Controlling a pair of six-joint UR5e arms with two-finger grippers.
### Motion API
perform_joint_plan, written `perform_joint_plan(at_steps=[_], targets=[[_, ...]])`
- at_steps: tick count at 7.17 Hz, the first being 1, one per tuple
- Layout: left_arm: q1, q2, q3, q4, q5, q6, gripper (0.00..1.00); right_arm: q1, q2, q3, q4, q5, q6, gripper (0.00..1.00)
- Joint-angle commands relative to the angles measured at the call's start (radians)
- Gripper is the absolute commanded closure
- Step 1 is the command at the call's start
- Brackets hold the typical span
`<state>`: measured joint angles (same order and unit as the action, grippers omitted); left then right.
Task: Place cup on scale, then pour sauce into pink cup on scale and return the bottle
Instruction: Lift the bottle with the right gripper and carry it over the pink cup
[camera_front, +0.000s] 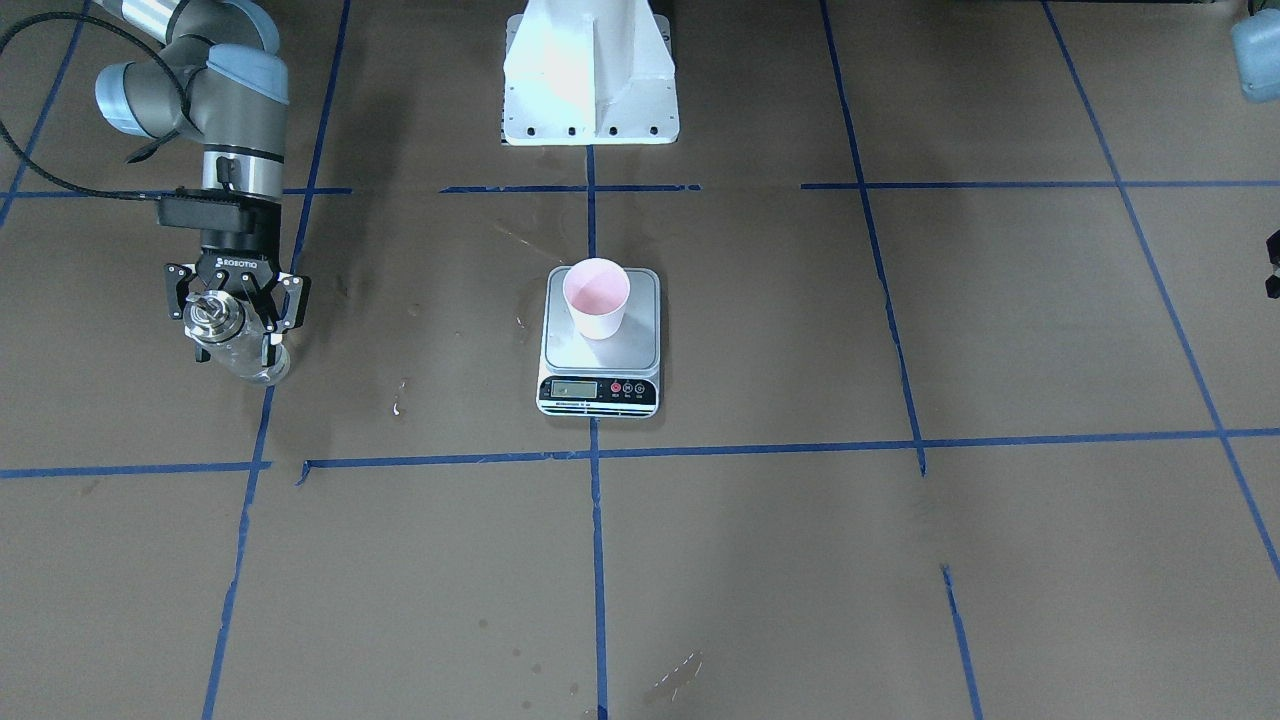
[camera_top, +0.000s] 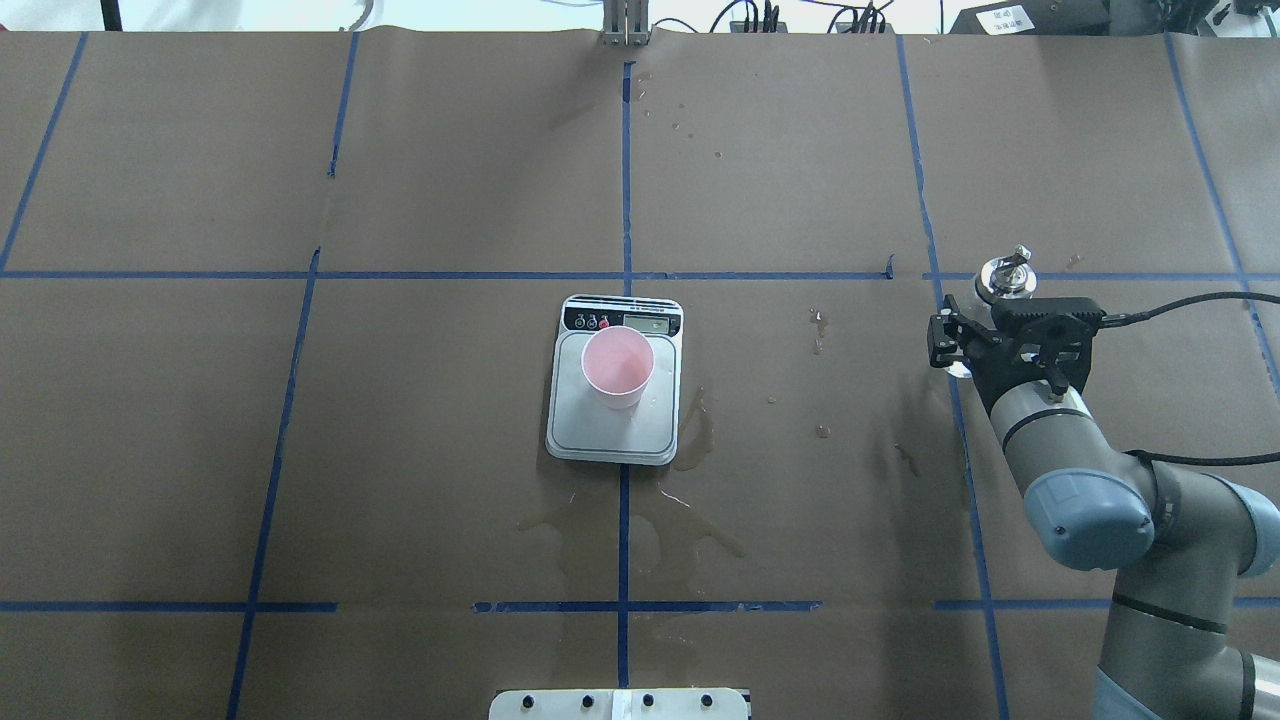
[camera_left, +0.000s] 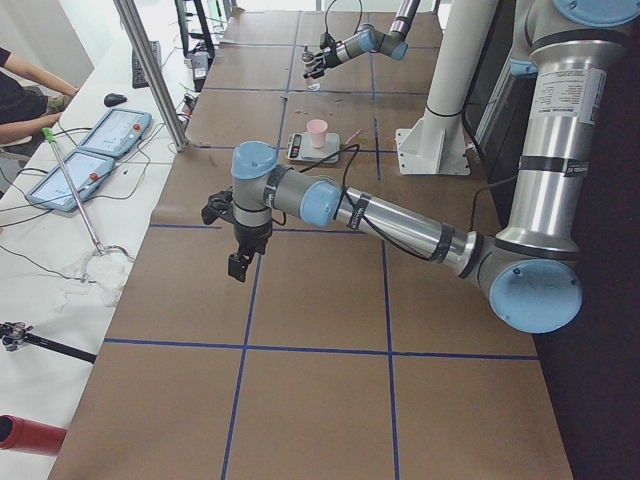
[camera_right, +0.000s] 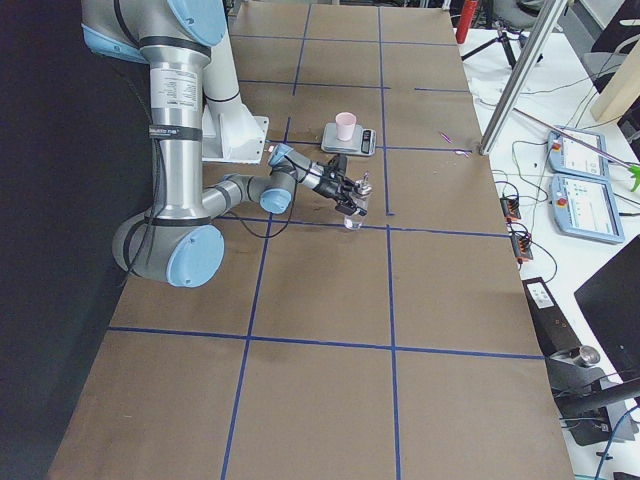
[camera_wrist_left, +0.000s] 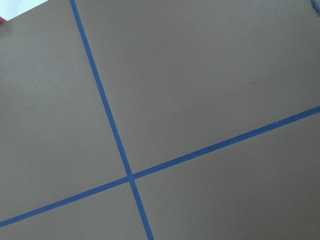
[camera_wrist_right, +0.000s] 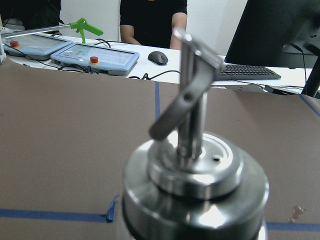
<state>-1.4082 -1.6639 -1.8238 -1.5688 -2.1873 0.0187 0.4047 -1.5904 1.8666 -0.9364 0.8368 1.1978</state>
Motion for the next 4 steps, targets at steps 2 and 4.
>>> perform_joint_plan(at_steps=[2,4], targets=[[0.0,0.004,0.003,0.001,0.0,0.001,0.0,0.032,0.016,0.138,-0.082,0.034,-0.148,1.0],[0.0,0.006,0.008,0.001,-0.002,0.003,0.0,0.036,0.104,0.158,-0.116,0.034,-0.204,1.0]])
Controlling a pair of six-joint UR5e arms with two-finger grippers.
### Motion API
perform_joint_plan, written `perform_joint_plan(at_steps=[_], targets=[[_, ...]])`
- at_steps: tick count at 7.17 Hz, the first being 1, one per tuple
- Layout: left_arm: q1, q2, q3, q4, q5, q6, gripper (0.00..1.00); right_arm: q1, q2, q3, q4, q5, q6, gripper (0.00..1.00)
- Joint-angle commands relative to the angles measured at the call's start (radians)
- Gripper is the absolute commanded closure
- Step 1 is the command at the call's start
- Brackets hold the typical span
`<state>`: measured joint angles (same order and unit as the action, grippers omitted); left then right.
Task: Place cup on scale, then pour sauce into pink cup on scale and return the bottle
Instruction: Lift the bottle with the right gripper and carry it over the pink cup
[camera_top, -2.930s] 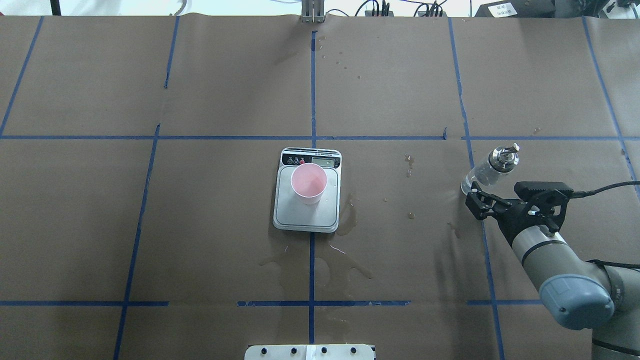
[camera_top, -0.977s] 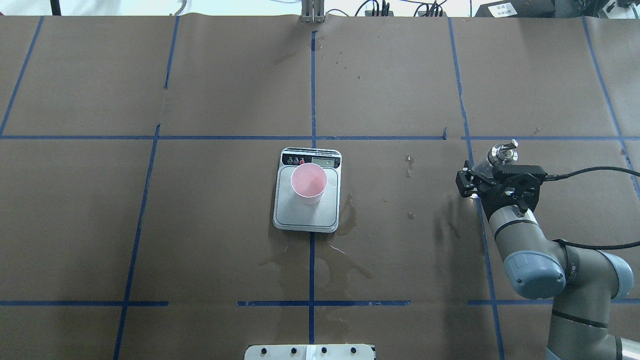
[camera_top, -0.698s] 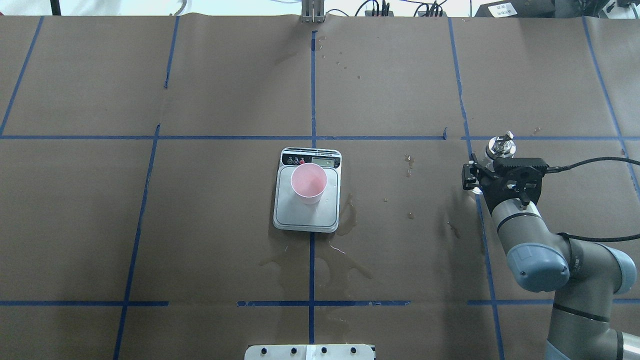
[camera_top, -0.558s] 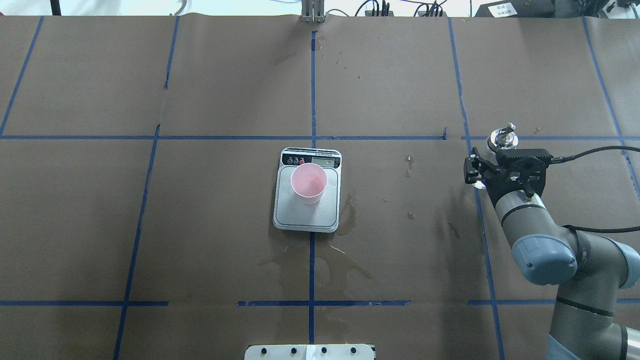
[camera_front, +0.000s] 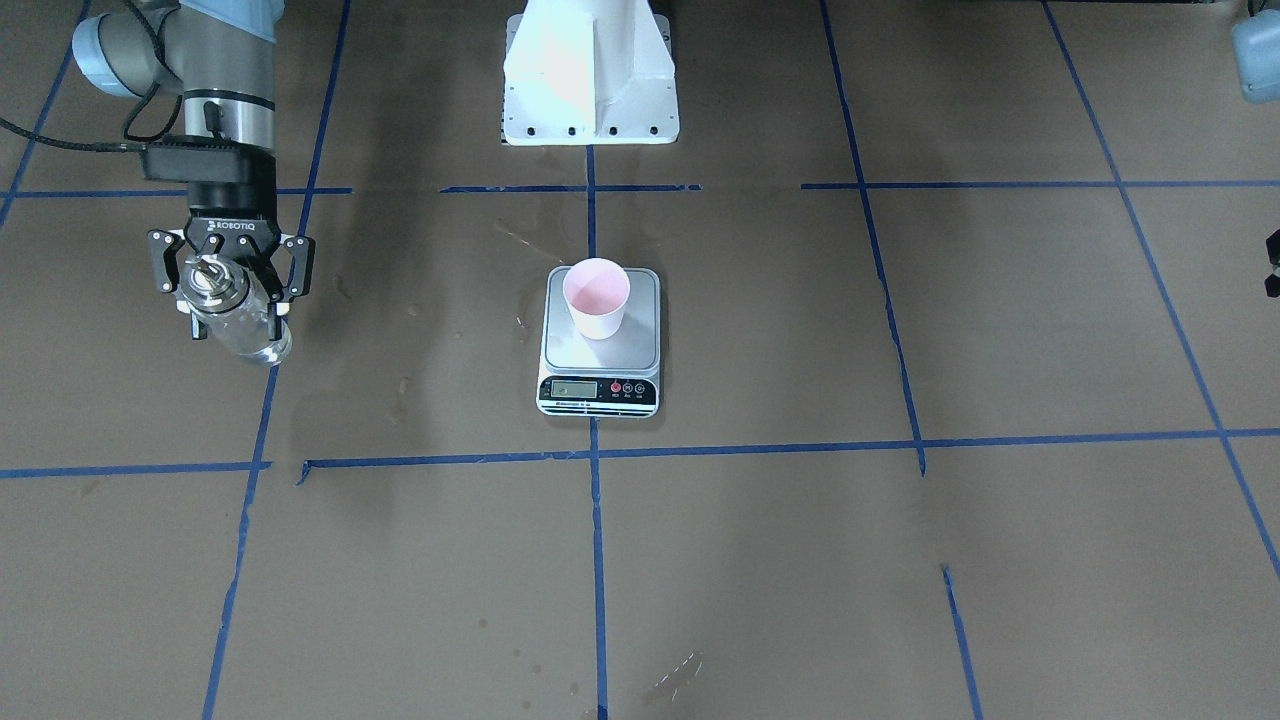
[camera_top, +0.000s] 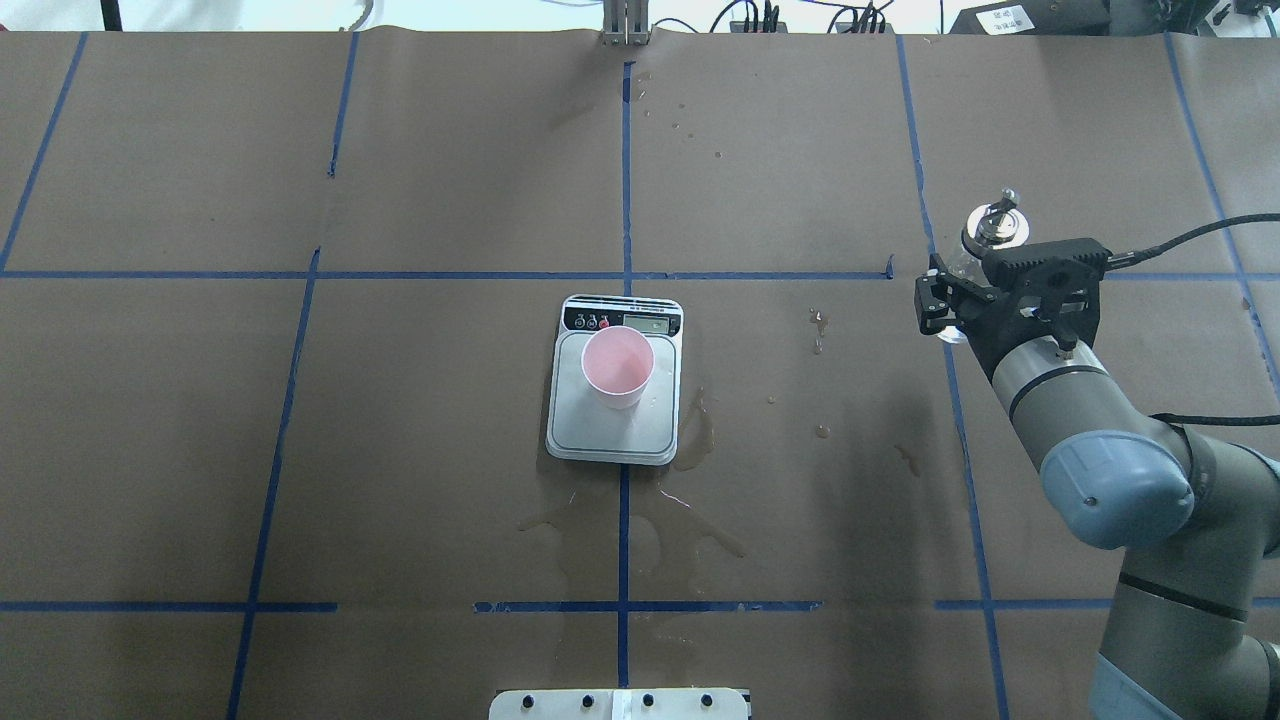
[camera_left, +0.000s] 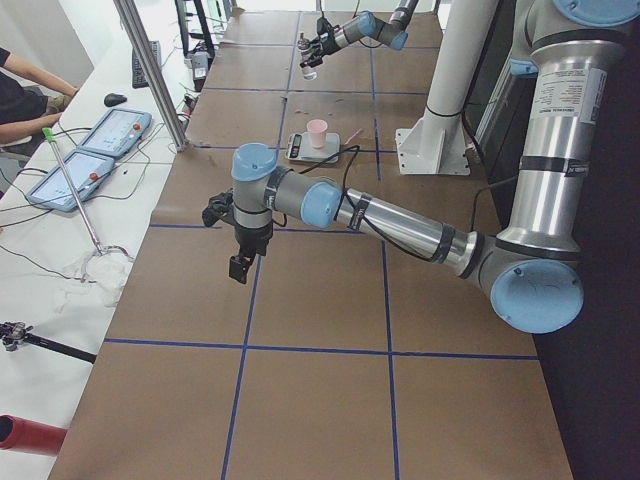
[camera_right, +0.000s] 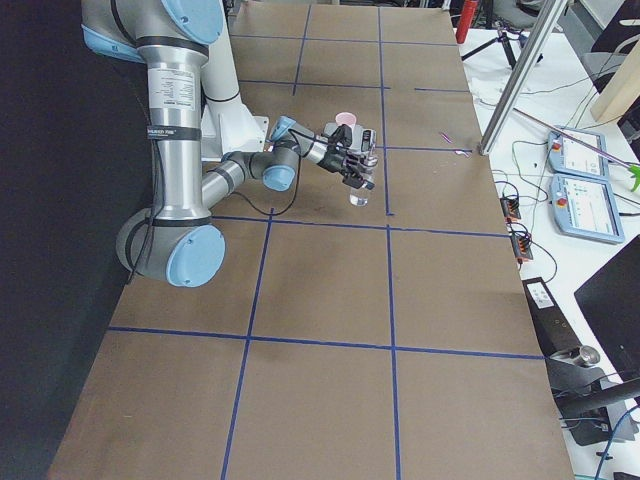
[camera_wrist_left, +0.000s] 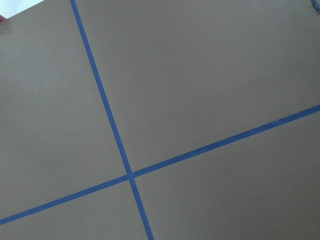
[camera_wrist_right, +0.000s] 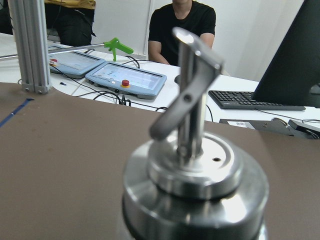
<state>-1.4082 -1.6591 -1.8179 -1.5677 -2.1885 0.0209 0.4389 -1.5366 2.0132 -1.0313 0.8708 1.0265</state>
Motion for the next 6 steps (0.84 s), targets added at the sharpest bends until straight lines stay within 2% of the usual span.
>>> perform_joint_plan(at_steps=[1,2,4,5,6], targets=[[0.0,0.004,0.003,0.0,-0.001,0.002,0.0,-0.003,0.09,0.015,-0.021,0.002,-0.07,1.0],[0.0,0.004,0.003,-0.002,-0.001,0.002,0.0,-0.006,0.119,0.018,-0.023,-0.006,-0.226,1.0],[0.0,0.005,0.0,-0.002,-0.002,0.002,0.0,-0.07,0.153,0.003,-0.024,-0.109,-0.429,1.0],[0.0,0.007,-0.001,-0.002,-0.002,0.002,0.0,-0.112,0.194,-0.007,-0.089,-0.183,-0.51,1.0],[0.0,0.007,0.0,0.0,-0.002,0.002,0.0,-0.143,0.285,-0.023,-0.23,-0.218,-0.593,1.0]])
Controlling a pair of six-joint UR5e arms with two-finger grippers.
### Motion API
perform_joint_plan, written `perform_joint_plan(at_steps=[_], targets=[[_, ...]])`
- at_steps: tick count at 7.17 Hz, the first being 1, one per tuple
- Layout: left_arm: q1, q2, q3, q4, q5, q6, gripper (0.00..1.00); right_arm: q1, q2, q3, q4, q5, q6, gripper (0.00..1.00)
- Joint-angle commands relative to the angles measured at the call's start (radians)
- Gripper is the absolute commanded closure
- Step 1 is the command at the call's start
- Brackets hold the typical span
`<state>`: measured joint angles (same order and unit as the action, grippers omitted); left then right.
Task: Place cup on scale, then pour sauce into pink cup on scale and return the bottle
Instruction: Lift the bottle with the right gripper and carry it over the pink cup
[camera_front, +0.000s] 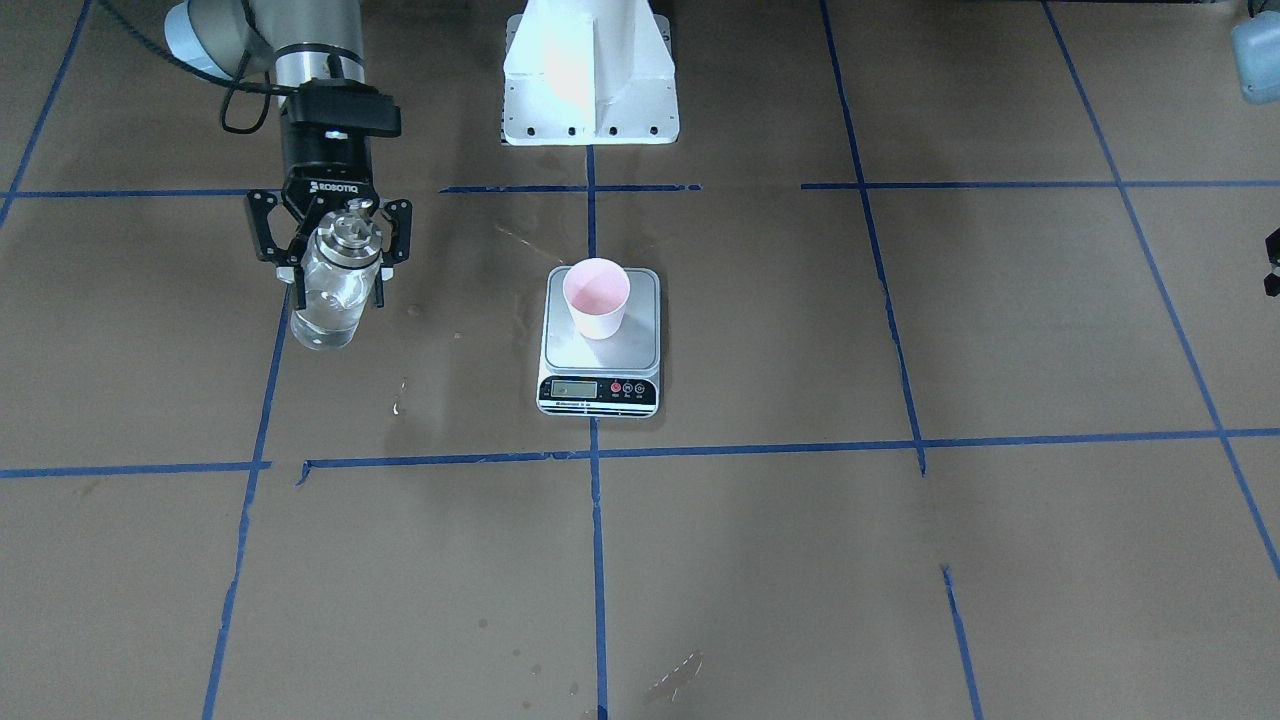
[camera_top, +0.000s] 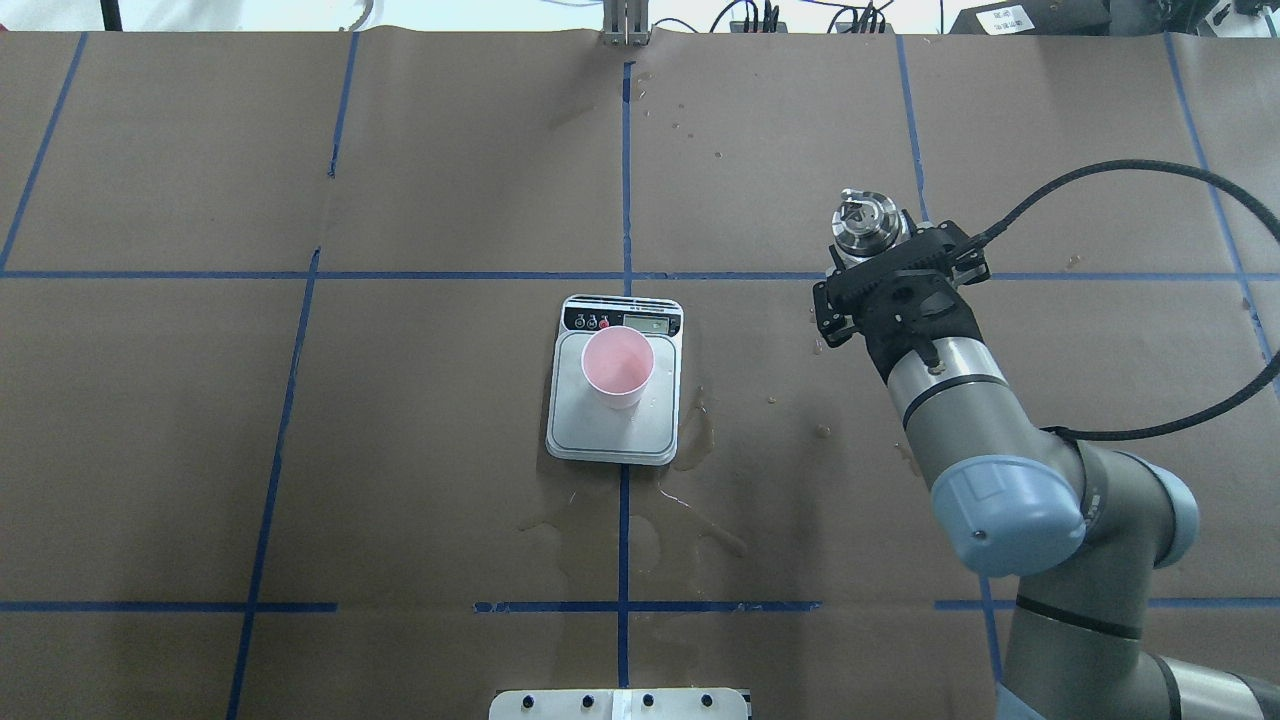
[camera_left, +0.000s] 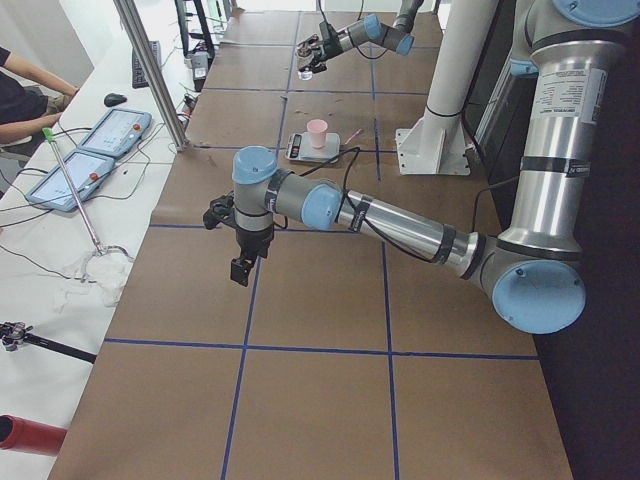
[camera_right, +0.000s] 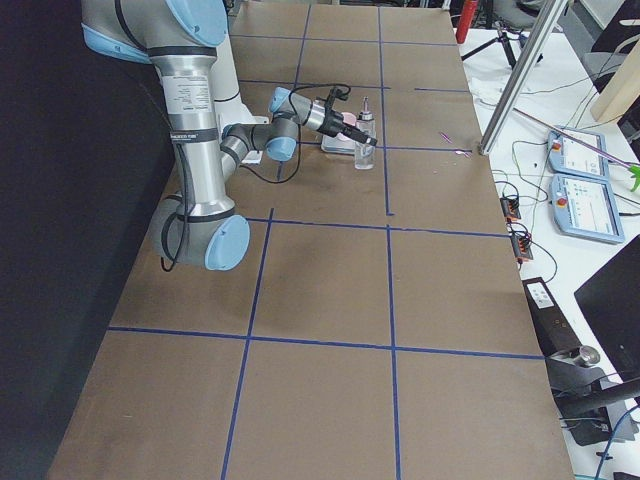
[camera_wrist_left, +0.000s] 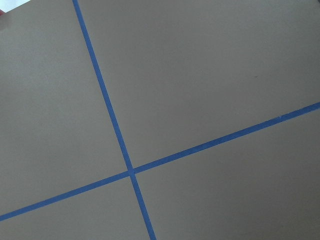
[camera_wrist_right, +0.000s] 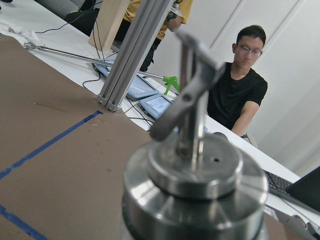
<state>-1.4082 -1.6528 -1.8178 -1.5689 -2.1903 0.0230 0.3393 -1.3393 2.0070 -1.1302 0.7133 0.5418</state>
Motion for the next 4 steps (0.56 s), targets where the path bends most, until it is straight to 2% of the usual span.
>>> perform_joint_plan(at_steps=[1,2,3,4], targets=[[0.0,0.002,0.0,0.001,0.0,0.0,0.0,-0.065,0.153,-0.039,-0.243,-0.069,-0.118,1.0],[-0.002,0.002,0.002,0.001,0.001,0.0,0.0,-0.078,0.172,-0.056,-0.319,-0.089,-0.126,1.0],[-0.002,0.002,0.005,0.001,0.001,0.0,0.0,-0.094,0.186,-0.074,-0.373,-0.195,-0.146,1.0],[-0.002,0.002,0.005,0.001,0.001,0.0,0.0,-0.095,0.207,-0.123,-0.423,-0.243,-0.187,1.0]])
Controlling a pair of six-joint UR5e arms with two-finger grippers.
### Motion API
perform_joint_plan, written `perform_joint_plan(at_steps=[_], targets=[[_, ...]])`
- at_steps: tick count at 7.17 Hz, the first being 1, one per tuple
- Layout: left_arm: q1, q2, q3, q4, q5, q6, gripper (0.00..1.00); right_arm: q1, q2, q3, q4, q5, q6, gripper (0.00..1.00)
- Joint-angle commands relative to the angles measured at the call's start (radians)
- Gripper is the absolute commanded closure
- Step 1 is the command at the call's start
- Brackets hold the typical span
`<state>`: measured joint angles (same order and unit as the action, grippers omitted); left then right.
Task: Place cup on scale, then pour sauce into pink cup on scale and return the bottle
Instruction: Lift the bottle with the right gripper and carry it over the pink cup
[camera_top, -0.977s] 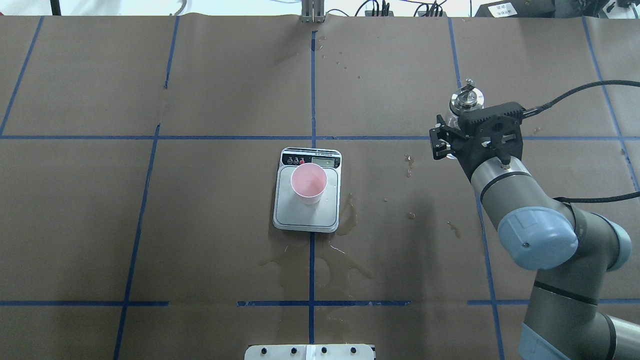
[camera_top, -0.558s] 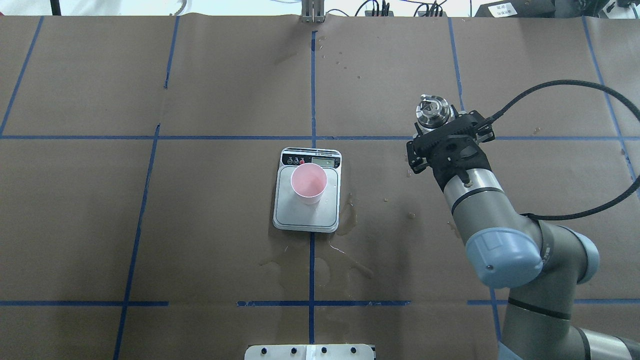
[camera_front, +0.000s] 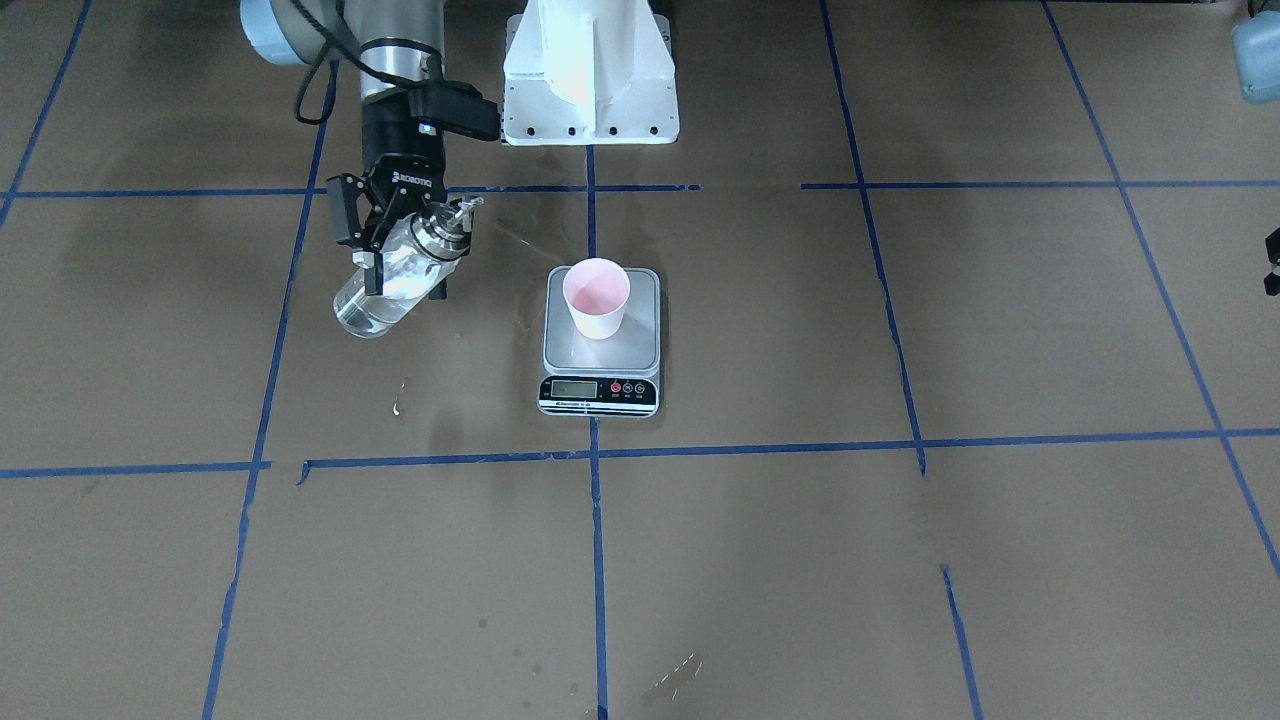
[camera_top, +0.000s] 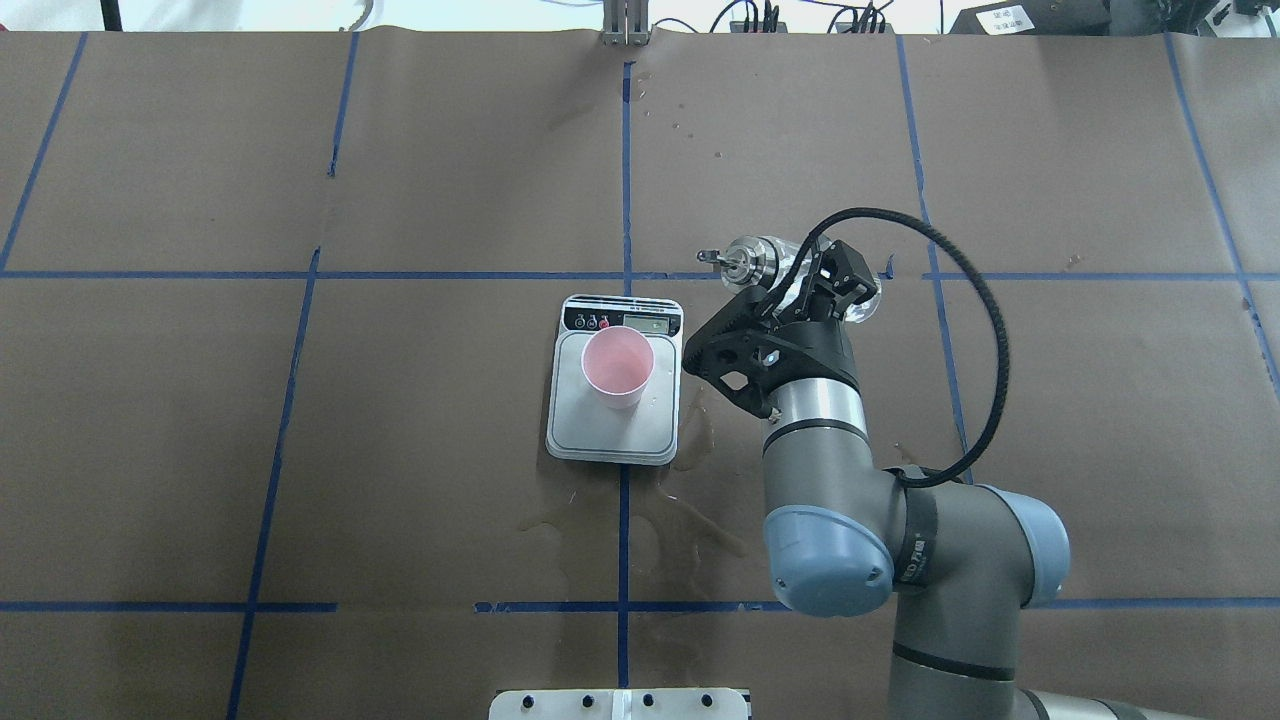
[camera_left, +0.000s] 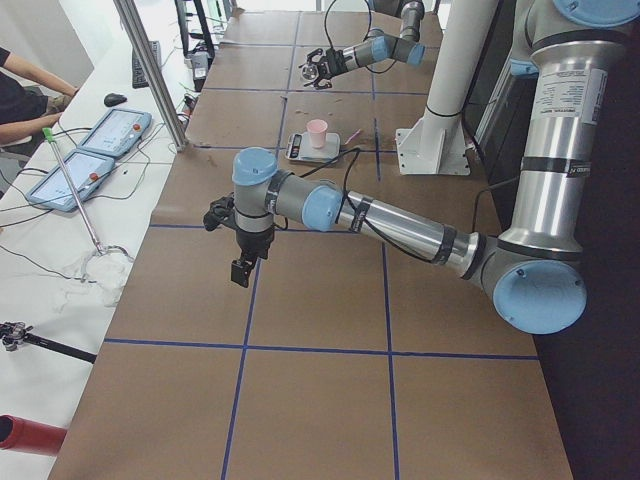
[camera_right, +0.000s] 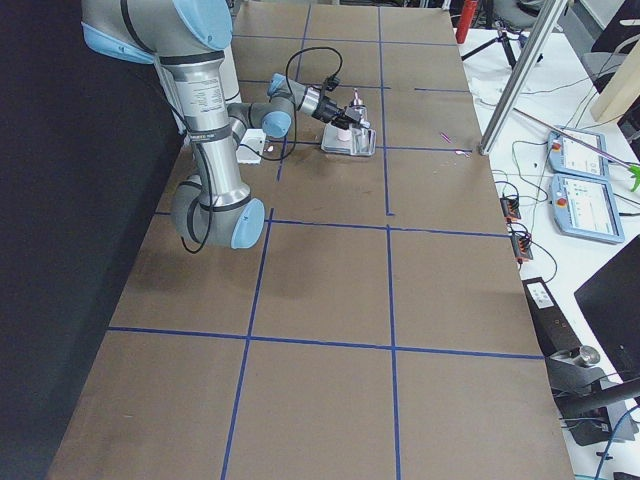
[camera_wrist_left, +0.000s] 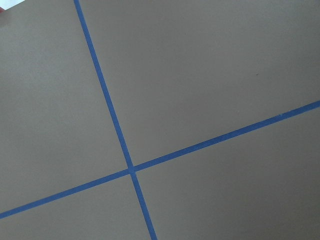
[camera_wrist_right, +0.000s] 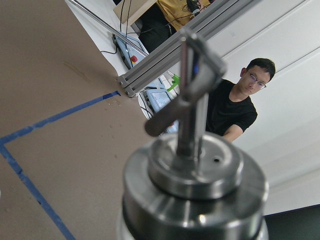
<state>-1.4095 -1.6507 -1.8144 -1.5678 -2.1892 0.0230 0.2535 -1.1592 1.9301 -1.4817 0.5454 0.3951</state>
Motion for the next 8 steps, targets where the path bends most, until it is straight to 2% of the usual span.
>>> perform_joint_plan(at_steps=[1,4,8], targets=[[0.0,0.0,0.001,0.002,0.0,0.0,0.0,-0.01,0.027,-0.069,-0.075,-0.084,-0.091,1.0],[0.001,0.0,0.003,0.002,0.0,0.0,0.0,-0.023,0.03,-0.102,-0.09,-0.175,-0.299,1.0],[0.0,0.002,0.003,0.002,0.0,0.0,0.0,-0.053,0.047,-0.134,-0.175,-0.295,-0.416,1.0]])
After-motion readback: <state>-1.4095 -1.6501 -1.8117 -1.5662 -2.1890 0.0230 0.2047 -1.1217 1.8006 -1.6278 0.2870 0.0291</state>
